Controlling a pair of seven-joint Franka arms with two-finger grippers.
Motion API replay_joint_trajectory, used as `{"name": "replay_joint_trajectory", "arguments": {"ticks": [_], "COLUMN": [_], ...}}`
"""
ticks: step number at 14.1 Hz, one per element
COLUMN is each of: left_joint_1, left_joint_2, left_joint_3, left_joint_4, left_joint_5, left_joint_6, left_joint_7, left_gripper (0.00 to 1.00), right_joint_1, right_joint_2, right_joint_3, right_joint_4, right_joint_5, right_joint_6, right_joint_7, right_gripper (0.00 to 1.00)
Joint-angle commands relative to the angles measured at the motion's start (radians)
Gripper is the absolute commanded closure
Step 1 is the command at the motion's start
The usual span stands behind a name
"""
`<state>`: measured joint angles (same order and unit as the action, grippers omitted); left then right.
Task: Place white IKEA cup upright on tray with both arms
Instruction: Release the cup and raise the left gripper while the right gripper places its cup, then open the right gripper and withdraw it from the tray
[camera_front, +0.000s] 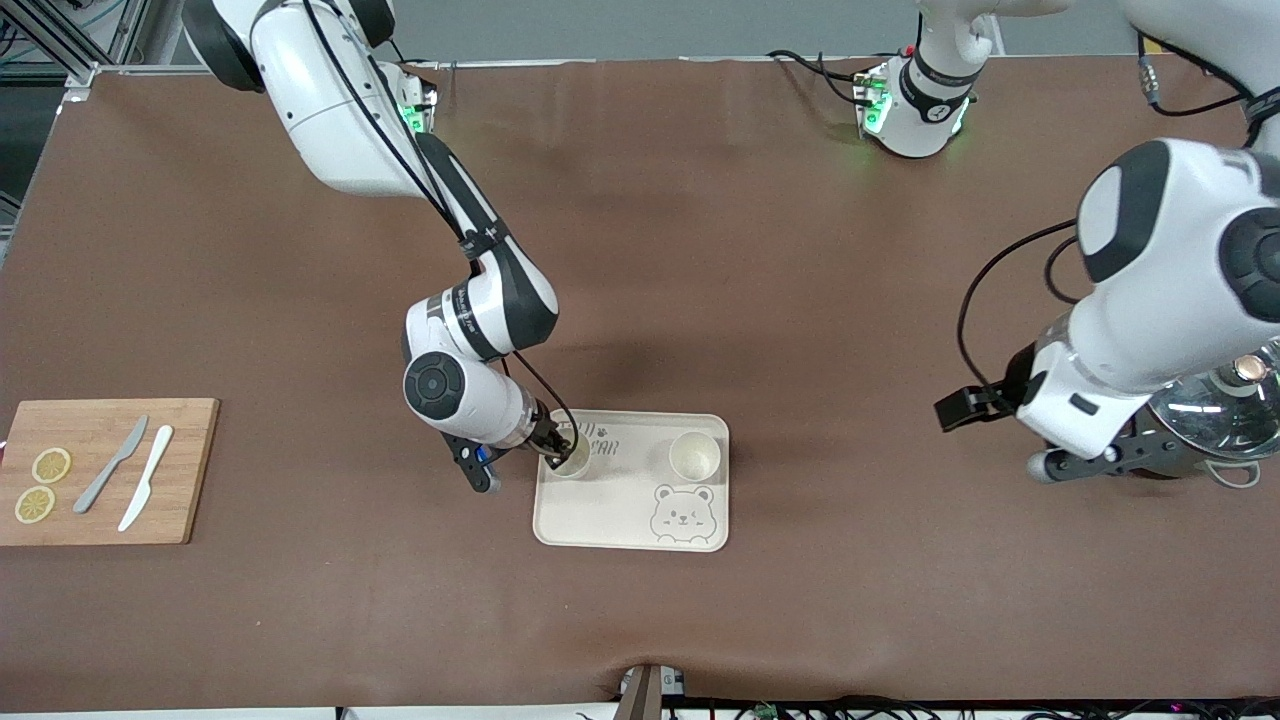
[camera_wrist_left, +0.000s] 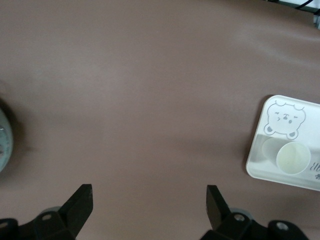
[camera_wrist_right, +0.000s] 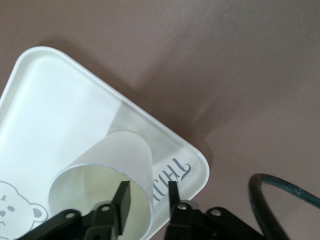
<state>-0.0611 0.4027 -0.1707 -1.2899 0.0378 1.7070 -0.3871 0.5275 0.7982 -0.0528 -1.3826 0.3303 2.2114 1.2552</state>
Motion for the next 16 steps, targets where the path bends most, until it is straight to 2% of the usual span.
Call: {"name": "replay_joint_trajectory", "arguments": {"ticks": [1, 4, 6, 8, 10, 12, 14, 16], "left_joint_1": [0.049, 0.08, 0.112, 0.141, 0.152, 0.152, 0.152, 0.152], "left_joint_2": [-0.073, -0.117, -0.148, -0.166, -0.205, -0.246, -0.284, -0.344], "left_joint_3": [-0.004, -0.003, -0.004, -0.006, -0.006, -0.004, -0.006, -0.006], "left_joint_4": [-0.034, -0.034, -0.035, -0.037, -0.066, -0.098, -0.136, -0.202], "left_joint_5": [0.011, 0.011, 0.011, 0.011, 0.011, 0.011, 0.01, 0.007], "left_joint_6": [-0.084, -0.135, -0.164, -0.191, -0.191, -0.191, -0.187, -0.162], "left_joint_7": [0.078, 0.125, 0.175, 0.24, 0.263, 0.266, 0.266, 0.263], "left_gripper": [0.0, 0.0, 0.0, 0.0, 0.0, 0.0, 0.0, 0.0], "right_joint_1": [-0.001, -0.014, -0.038, -0.041, -0.043, -0.046, -0.05, -0.075], "right_joint_2": [-0.017, -0.034, -0.083, -0.155, -0.223, -0.272, -0.313, -0.347], "right_joint_3": [-0.007, -0.013, -0.015, -0.045, -0.082, -0.085, -0.084, -0.084], "right_joint_4": [0.051, 0.06, 0.066, 0.065, 0.065, 0.054, 0.054, 0.053], "right_joint_5": [-0.001, 0.006, 0.001, -0.013, -0.013, -0.029, -0.097, -0.109], "right_joint_6": [-0.022, -0.12, -0.195, -0.264, -0.305, -0.314, -0.405, -0.498], "right_joint_7": [0.009, 0.05, 0.076, 0.084, 0.083, 0.07, -0.02, -0.08], "right_gripper": [0.0, 0.0, 0.0, 0.0, 0.0, 0.0, 0.0, 0.0]}}
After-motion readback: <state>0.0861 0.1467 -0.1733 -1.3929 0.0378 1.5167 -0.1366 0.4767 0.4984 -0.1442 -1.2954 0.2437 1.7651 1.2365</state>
